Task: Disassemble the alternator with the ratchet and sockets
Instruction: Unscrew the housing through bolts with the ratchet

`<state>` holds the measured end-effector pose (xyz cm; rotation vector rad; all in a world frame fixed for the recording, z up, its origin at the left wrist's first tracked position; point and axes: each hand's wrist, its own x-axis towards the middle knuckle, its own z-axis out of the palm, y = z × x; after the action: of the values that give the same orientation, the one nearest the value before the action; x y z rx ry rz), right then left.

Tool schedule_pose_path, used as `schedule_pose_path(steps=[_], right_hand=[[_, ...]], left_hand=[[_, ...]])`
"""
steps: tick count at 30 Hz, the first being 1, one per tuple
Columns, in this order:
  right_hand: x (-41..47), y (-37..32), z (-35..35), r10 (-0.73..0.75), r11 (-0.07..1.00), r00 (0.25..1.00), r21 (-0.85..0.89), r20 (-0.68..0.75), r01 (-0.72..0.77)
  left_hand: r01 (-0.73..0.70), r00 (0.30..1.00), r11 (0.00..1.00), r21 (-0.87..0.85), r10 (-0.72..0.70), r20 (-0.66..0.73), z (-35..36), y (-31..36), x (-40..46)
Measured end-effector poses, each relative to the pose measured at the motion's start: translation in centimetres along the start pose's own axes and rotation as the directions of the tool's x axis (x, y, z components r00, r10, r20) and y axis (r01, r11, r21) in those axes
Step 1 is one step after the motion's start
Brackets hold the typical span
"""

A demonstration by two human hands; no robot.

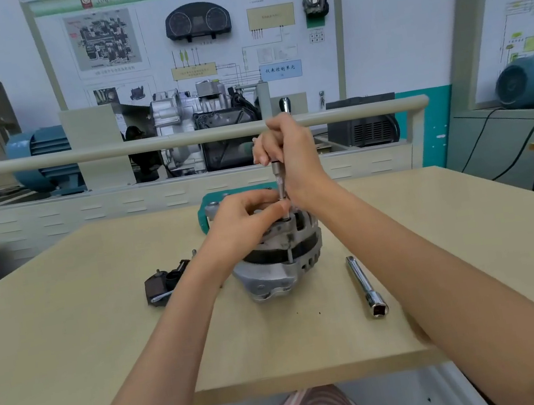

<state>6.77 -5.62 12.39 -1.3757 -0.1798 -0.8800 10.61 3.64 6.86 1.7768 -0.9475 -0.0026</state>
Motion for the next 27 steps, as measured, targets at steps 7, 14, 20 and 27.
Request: schedule_pose_path(steps=[7,14,20,27], right_hand=[[-2.2,2.7,0.8,-0.575,0.145,0.800,-0.941,0.171,0.306],[-0.5,-0.1,0.1,-0.142,0.919,0.989,-0.364,0.049,0.150],[-1.1,0.7,0.3,-0.213,0.936,0.977,-0.282,0.029,0.212],[-2.8,2.0,1.6,-0.495,0.120,0.862,-0.973,0.113,0.197]], left_hand=[[0.026,0.992,0.997,0.069,-0.018,-0.123,0.0,0.1,0.3],[-0.038,0.999,0.999,0.006,0.038,-0.038,0.3,0.4,-0.2],[-0.022,0.997,1.000,-0.016,0.021,-0.071,0.1,0.3,-0.3],[-0.091,0.990,0.982,0.166,0.107,-0.087,-0.1,0.7,0.0]])
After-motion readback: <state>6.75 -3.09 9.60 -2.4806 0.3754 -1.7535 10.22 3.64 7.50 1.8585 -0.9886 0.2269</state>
